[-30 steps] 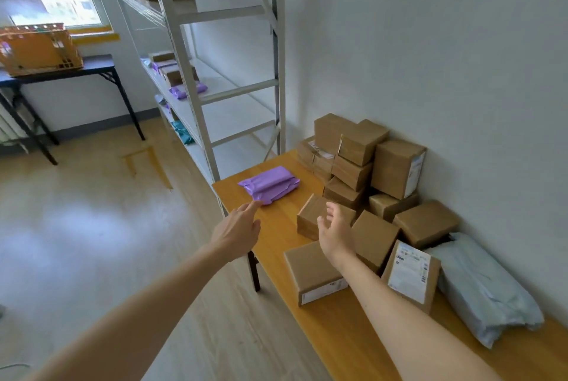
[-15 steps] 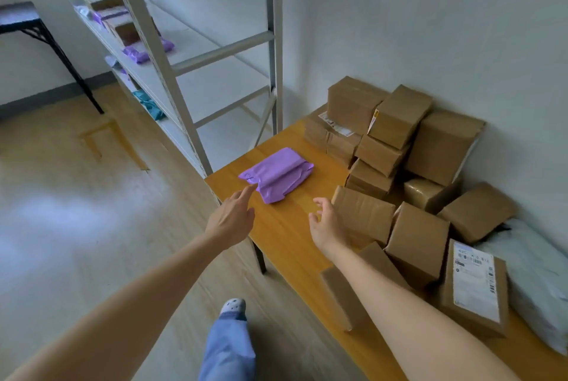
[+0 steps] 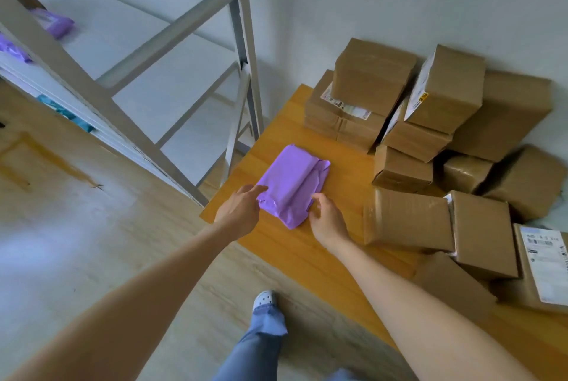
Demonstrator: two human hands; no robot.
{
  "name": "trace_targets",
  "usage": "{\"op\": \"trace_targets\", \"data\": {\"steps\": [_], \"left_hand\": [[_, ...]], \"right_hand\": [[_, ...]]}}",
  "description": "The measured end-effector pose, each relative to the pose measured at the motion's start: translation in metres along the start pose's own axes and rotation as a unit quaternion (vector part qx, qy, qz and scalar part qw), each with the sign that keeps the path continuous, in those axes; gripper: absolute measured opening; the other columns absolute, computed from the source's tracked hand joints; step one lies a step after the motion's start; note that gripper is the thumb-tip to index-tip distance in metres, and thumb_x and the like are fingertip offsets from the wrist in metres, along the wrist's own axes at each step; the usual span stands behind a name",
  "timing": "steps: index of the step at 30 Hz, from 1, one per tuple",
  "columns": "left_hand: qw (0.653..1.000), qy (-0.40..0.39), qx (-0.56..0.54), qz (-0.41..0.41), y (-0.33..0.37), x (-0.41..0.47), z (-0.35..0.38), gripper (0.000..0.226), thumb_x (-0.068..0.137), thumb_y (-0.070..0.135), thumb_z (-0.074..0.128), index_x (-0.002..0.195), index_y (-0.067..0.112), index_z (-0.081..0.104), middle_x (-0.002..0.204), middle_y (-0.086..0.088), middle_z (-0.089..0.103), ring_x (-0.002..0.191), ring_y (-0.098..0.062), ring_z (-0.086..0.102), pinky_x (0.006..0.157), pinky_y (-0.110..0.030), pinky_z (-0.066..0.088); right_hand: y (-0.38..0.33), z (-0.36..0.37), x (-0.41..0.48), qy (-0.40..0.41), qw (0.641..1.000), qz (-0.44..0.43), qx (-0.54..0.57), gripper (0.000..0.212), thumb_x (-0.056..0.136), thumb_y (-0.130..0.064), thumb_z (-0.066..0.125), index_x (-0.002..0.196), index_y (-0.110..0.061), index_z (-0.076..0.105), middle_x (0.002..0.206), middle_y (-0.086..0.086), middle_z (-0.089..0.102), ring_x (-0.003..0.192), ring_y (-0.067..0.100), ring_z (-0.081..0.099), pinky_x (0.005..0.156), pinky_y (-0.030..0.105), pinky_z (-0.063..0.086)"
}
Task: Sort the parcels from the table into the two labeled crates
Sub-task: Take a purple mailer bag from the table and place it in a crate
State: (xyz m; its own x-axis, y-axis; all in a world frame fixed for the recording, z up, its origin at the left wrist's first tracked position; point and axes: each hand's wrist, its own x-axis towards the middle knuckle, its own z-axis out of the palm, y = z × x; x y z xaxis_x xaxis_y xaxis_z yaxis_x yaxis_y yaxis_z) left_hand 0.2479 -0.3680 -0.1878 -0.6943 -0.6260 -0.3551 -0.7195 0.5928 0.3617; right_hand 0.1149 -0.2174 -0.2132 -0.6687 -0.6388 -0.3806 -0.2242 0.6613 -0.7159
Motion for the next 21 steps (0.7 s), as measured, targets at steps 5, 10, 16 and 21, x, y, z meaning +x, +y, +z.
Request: {"op": "trace_targets", "data": {"steps": [5,10,16,21], "left_hand": [[0.998,-0.048,-0.027,0.001,-0.019,0.036,0.006,0.058,0.096,0.001,0.035,0.144,0.033,0.040,0.149,0.003,0.038,0.117,-0.023,0.054,0.075,-0.037,0.057],[0.995,-0.063,-0.064,0.032,-0.027,0.059,0.017,0.061,0.093,-0.004,0.031,0.143,0.030,0.043,0.149,0.000,0.039,0.125,-0.026,0.048,0.082,-0.034,0.052],[0.980,-0.091,-0.176,0.002,-0.027,0.076,0.027,0.060,0.089,-0.006,0.028,0.133,0.027,0.053,0.125,-0.011,0.055,0.080,-0.022,0.052,0.049,-0.019,0.036],[0.964,-0.120,-0.234,-0.026,-0.028,0.084,0.018,0.071,0.077,-0.017,0.027,0.128,0.022,0.057,0.104,-0.019,0.058,0.064,-0.021,0.050,0.048,-0.026,0.040]], "right_hand": [[-0.004,0.015,0.021,-0.003,0.998,0.049,0.033,0.052,0.095,-0.003,0.041,0.145,-0.014,0.038,0.143,0.006,0.044,0.129,0.021,0.044,0.096,0.025,0.039],[-0.006,0.024,0.034,0.029,0.992,0.085,0.088,0.051,0.096,0.002,0.036,0.144,-0.014,0.041,0.139,0.008,0.047,0.124,0.020,0.046,0.092,0.019,0.036],[-0.007,0.033,0.034,0.052,0.984,0.106,0.131,0.044,0.098,0.001,0.037,0.138,-0.012,0.048,0.136,0.008,0.050,0.122,0.016,0.047,0.095,0.019,0.037],[-0.010,0.031,0.037,0.061,0.975,0.125,0.172,0.042,0.095,0.006,0.036,0.131,-0.007,0.055,0.133,0.013,0.053,0.123,0.024,0.050,0.103,0.036,0.042]]}}
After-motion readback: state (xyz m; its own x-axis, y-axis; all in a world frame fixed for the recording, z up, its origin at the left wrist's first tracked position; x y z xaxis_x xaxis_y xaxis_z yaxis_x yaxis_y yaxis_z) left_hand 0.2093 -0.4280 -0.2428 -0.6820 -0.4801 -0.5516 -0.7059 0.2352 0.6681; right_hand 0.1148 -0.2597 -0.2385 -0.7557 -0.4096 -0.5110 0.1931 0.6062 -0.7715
